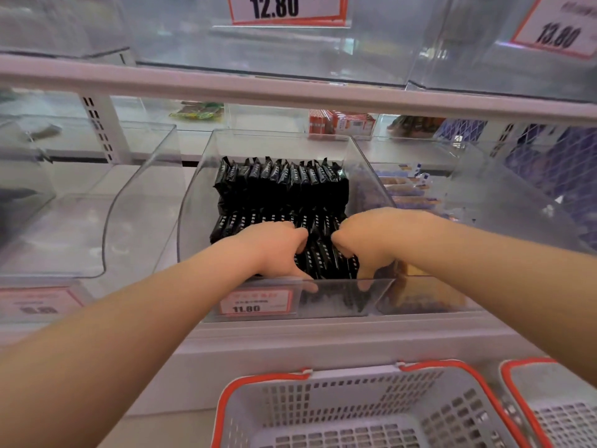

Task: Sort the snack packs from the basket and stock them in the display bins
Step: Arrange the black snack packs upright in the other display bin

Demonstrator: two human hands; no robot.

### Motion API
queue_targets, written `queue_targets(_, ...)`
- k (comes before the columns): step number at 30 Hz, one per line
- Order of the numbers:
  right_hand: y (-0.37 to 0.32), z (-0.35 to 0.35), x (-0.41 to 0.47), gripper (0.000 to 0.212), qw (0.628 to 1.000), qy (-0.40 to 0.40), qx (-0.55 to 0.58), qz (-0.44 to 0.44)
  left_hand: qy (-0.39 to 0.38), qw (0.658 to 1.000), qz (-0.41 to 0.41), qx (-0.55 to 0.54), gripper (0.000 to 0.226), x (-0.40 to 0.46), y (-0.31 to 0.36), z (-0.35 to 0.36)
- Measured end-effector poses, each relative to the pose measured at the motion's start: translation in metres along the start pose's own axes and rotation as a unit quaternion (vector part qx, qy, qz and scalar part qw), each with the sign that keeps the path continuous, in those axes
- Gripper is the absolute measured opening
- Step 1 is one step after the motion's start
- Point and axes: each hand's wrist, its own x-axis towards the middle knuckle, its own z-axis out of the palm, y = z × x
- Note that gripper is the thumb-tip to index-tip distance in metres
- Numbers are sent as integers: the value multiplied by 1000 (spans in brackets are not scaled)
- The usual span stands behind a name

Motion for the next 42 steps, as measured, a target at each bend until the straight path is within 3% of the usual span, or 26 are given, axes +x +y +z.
queue_targets(5, -8, 9, 2, 70, 999, 4, -43, -12, 6, 1000, 7, 2, 52, -2, -5, 1)
queue_targets(9, -8, 16, 7, 48, 997, 74, -35, 3, -31, 995, 13, -89, 55, -18, -19, -15)
queue_targets(13, -4, 9, 7, 64, 994, 56, 88, -15, -73, 994, -15, 85, 50, -35, -29, -35)
queue_targets(17, -16, -4, 18, 64, 960, 129, 226, -99, -146, 963, -52, 222, 53, -49, -34, -47)
queue_targets(20, -35, -6, 30, 55, 951, 145, 231, -142, -182, 942, -65, 273, 56, -52, -32, -44)
queue_targets(24, -40, -1, 41, 41, 951, 192, 206, -129, -200, 938, -69, 275, 60, -49, -31, -41)
queue_targets(28, -41, 5, 44, 41, 951, 230, 185, -95, -177, 933, -64, 307, 58, -48, -31, -38)
queue_targets(31, -39, 3, 44, 46, 950, 203, 209, -116, -143, 931, -56, 331, 50, -48, -31, -34)
queue_targets(34, -38, -2, 42, 55, 945, 178, 235, -143, -122, 941, -56, 312, 42, -49, -32, -33)
queue_targets(39, -50, 1, 49, 50, 946, 238, 205, -75, -191, 966, -54, 167, 57, -42, -35, -38)
queue_targets(42, -51, 1, 50, 48, 948, 259, 177, -53, -161, 967, -68, 185, 60, -40, -32, -32)
